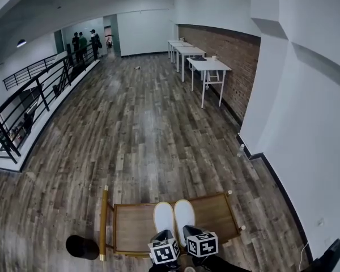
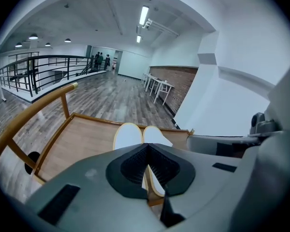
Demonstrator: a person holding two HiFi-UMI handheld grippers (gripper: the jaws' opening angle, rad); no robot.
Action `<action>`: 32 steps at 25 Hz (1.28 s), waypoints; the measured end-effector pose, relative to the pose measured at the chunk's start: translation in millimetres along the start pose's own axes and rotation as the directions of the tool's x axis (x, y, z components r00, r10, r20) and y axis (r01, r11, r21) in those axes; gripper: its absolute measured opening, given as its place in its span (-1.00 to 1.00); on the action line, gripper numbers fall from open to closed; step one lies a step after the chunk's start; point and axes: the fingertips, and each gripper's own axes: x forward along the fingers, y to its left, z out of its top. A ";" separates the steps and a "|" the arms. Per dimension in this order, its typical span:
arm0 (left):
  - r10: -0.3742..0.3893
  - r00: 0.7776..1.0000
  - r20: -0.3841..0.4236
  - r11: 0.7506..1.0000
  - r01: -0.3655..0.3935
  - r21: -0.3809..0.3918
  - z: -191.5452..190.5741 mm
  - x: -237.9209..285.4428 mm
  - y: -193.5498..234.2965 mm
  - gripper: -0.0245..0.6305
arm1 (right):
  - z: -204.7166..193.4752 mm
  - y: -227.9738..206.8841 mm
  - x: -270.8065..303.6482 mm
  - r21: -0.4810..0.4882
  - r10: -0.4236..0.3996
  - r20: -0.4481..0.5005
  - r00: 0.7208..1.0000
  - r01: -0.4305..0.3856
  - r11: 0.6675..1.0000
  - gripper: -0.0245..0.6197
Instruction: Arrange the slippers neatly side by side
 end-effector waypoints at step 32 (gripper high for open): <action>-0.020 1.000 0.015 0.999 0.019 0.039 17.3 -3.1 -5.0 -0.92 | 8.8 -5.0 -2.4 -0.009 -0.020 0.003 1.000 0.020 1.000 -0.93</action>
